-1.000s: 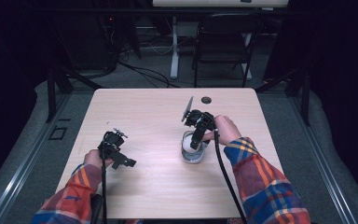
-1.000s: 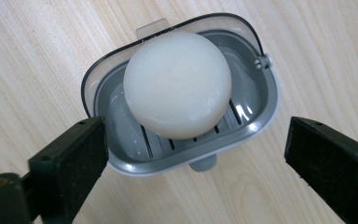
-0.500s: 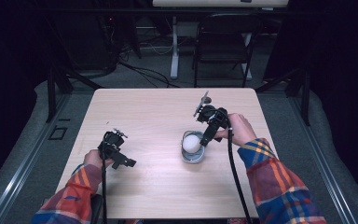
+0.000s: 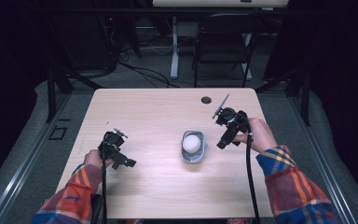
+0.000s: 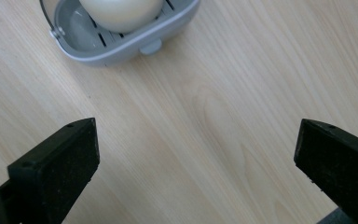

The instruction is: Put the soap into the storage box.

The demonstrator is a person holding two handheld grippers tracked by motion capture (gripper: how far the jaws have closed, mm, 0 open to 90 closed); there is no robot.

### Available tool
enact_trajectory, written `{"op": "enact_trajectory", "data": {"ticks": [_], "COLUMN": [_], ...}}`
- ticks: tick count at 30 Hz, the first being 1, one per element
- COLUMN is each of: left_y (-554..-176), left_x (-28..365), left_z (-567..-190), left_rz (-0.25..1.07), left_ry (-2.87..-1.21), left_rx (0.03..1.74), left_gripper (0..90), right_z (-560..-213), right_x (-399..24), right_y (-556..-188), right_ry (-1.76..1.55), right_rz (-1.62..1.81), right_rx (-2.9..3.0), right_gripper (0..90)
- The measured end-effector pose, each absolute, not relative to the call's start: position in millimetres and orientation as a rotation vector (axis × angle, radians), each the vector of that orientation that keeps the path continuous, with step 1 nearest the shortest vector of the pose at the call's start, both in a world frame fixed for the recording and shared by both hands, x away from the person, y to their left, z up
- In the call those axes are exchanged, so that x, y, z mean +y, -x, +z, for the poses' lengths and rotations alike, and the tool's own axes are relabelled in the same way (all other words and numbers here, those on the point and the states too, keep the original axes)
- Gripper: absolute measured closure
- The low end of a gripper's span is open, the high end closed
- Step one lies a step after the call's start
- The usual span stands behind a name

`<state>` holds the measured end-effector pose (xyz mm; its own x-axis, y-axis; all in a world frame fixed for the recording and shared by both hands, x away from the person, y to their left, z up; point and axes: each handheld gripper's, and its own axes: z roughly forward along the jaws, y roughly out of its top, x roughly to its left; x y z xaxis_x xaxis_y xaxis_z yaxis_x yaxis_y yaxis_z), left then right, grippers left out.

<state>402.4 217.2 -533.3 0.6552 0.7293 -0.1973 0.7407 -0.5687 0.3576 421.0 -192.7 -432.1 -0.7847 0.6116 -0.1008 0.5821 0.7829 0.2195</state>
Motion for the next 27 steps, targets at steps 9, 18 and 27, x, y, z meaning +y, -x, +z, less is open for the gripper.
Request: {"op": "enact_trajectory", "data": {"ticks": [9,18,27], "left_y": [-402,-402,-402], "left_x": [217,216,216], "left_z": [-533,-533,-534], "left_rz": [-0.036,-0.037,-0.033], "left_ry": [-2.467,-2.469,-2.468], "left_rx": [1.158,1.158,1.163], "left_gripper": [0.1,0.1,0.1], "right_z": [-442,-456,-475], "right_x": [-226,-254,-276], "right_y": [-410,-400,-391], "right_ry": [-1.040,-1.123,-1.195], "right_rz": [0.245,0.207,0.175], "right_rx": [2.780,2.774,2.774], "right_gripper": [0.0,0.0,0.0]}}
